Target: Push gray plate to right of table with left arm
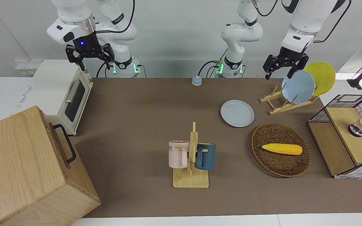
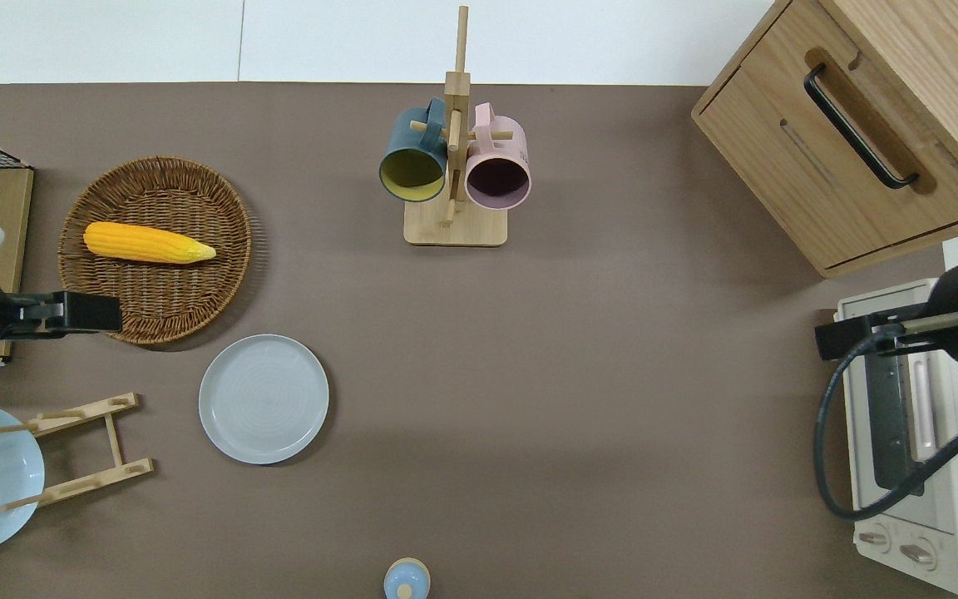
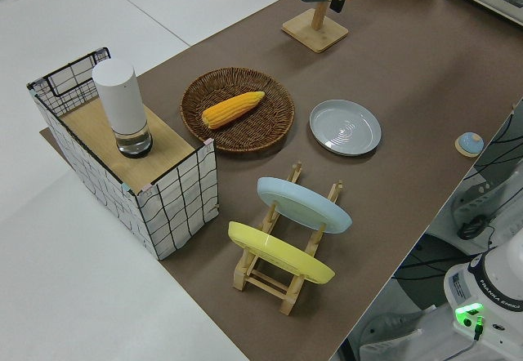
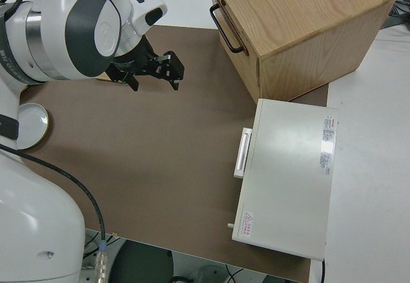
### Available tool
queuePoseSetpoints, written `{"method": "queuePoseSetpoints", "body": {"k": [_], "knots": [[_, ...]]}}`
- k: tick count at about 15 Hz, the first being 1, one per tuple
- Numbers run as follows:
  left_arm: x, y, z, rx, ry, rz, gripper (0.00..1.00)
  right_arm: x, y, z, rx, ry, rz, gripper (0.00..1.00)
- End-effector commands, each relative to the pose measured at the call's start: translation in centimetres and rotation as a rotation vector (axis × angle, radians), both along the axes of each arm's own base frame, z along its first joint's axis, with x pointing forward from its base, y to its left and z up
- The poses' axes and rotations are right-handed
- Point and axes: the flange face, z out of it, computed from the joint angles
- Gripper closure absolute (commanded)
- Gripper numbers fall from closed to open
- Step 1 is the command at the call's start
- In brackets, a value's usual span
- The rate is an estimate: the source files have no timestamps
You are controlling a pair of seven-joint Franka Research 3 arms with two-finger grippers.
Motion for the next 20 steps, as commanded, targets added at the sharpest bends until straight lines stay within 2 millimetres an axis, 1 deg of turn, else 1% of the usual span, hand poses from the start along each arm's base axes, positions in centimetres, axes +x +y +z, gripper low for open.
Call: {"method": "queuePoseSetpoints", "body": {"k": [1,5,13,15,17,20], "knots": [[0.1,-0.4,0.2,0.005,-0.008,0.0,0.01,-0.2,-0.3,0.2,0.002,0.0,0.014,0.005],[0.1,0.2,0.1,0.003,-0.006,0.012,0.01,-0.2,-0.2,0.2,0.002,0.0,0.016,0.005],[-0.3,0.5,-0.5,-0.003,0.008,0.004,0.01,-0.2,-0.2,0.2,0.002,0.0,0.016,0.005],[-0.3,0.6,-1.4,-0.002,0.028,0.006,0.01,-0.2,-0.2,0.2,0.002,0.0,0.016,0.005],[-0.6,1.6,-3.0,-0.006,0.061,0.026,0.01,-0.2,-0.3,0.2,0.002,0.0,0.014,0.005],[-0.6,1.7,-4.5,-0.015,0.084,0.029,0.01,-0.2,-0.2,0.2,0.002,0.0,0.016,0.005]]}}
